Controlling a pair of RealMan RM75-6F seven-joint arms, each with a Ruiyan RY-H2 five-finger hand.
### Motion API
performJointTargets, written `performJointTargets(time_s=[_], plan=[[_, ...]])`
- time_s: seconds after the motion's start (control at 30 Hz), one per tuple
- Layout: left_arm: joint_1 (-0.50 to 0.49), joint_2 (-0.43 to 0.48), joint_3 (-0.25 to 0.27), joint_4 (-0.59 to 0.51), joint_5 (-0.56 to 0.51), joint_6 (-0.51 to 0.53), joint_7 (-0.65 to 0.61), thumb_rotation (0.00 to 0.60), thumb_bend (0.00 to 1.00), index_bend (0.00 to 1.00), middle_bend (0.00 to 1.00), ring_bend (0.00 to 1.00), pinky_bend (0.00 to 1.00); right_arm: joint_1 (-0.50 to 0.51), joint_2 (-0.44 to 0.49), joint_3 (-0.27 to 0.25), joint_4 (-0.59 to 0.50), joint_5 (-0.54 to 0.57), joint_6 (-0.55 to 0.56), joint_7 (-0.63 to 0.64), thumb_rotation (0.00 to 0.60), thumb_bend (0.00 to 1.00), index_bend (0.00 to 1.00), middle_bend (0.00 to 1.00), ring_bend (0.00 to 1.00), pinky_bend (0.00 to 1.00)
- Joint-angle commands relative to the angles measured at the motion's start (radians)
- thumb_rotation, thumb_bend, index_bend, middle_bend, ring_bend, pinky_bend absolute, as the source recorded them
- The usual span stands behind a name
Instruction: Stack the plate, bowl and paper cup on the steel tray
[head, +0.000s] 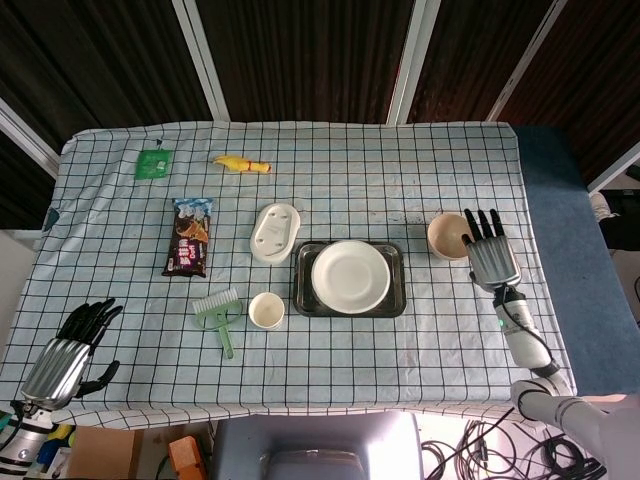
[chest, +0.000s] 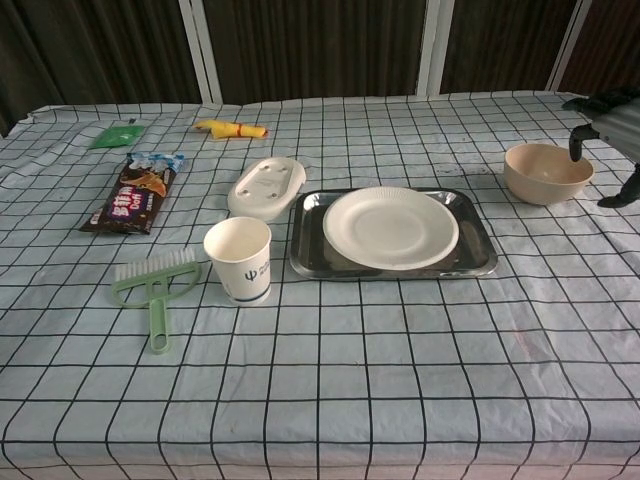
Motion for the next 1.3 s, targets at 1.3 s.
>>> performJointTargets(time_s=[1.3], plan=[[0.003, 0.001, 0.000, 0.005, 0.003, 0.012, -0.008, 0.600, 0.37, 0.00, 0.00, 0.00, 0.05, 0.061, -0.033, 0.012, -0.194, -0.224, 0.266, -0.016, 0.600, 0.44, 0.62, 0.03, 0.00, 0.00]])
